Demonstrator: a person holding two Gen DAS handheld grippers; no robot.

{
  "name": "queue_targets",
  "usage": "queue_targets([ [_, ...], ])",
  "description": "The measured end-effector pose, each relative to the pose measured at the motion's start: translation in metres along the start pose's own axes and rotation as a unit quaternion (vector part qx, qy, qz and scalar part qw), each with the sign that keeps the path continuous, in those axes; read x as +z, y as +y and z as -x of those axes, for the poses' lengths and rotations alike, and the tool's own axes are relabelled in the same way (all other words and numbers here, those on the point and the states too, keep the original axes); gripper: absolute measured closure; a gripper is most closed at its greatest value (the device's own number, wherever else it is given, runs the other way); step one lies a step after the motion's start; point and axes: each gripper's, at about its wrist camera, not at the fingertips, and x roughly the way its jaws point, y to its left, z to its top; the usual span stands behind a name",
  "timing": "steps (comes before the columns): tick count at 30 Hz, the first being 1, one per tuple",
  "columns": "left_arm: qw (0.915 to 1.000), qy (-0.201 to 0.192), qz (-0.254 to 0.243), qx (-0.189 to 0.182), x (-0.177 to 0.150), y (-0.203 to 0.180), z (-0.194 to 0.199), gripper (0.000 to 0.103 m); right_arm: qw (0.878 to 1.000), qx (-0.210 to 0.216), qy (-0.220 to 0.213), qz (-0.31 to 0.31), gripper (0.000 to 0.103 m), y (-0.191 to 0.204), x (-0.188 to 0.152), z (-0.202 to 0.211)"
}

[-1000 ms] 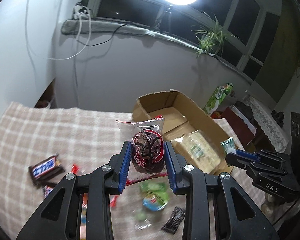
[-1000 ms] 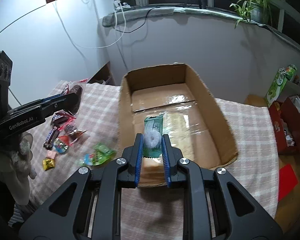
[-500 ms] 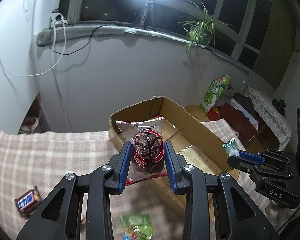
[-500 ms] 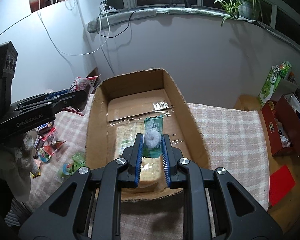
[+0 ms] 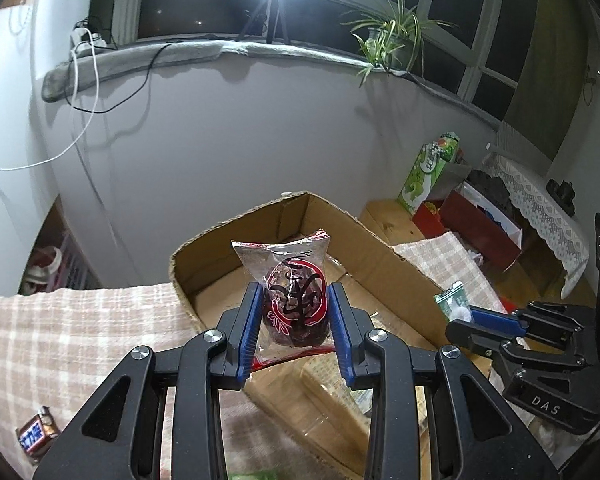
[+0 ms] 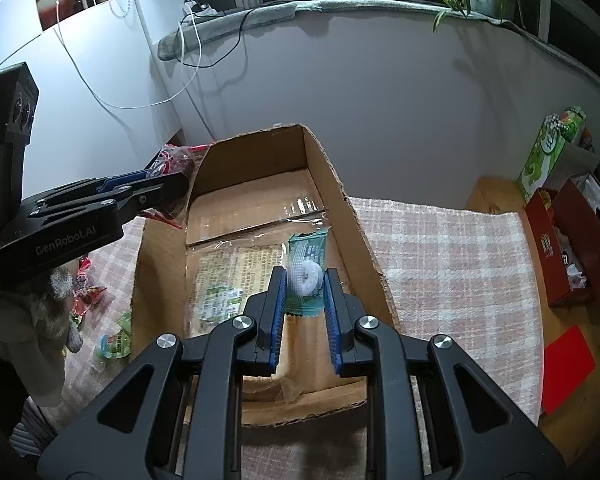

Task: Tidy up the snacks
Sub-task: 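Carry red candy bag with left tool into box while right tool carries mint pack, then open both tools in the box and withdraw toward the snacks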

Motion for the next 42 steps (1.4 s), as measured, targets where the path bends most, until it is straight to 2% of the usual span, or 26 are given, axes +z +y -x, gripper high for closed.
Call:
queue_targets([
  [3, 1.0, 0.002, -0.003, 0.004, 0.0, -0.002, -0.003, 0.071, 1.0, 0.0, 0.001, 0.0, 0.082, -0.002, -0.001, -0.001],
  [4, 1.0, 0.002, -0.003, 0.005, 0.0, -0.001, -0.004, 0.071, 1.0, -0.001, 0.001, 0.001, 0.071, -0.002, -0.001, -0.001],
  [5, 1.0, 0.003, -0.002, 0.005, 0.0, -0.001, -0.004, 0.067, 1.0, -0.005, -0.002, 0.002, 0.05, -0.001, -0.001, 0.0],
  [7, 1.0, 0.001, -0.003, 0.006, 0.001, -0.001, -0.003, 0.056, 1.0, -0.01, -0.018, 0.006, 0.027, 0.001, -0.002, 0.006],
  [8, 1.0, -0.002, -0.004, 0.007, 0.001, -0.001, -0.002, 0.049, 1.0, -0.01, -0.022, 0.008, 0.023, 0.002, -0.002, 0.009],
  [10, 0.9999, -0.007, -0.004, 0.01, 0.002, -0.002, 0.001, 0.046, 1.0, -0.01, -0.025, 0.012, 0.023, 0.006, -0.001, 0.012],
  [26, 0.9995, -0.029, -0.002, 0.008, 0.0, -0.004, 0.036, 0.046, 0.999, -0.02, -0.036, 0.018, 0.023, 0.029, -0.011, 0.047],
  [42, 0.9983, -0.057, 0.009, 0.011, -0.032, 0.011, 0.107, 0.045, 0.998, 0.004, -0.041, 0.04, 0.023, 0.089, -0.044, 0.079],
])
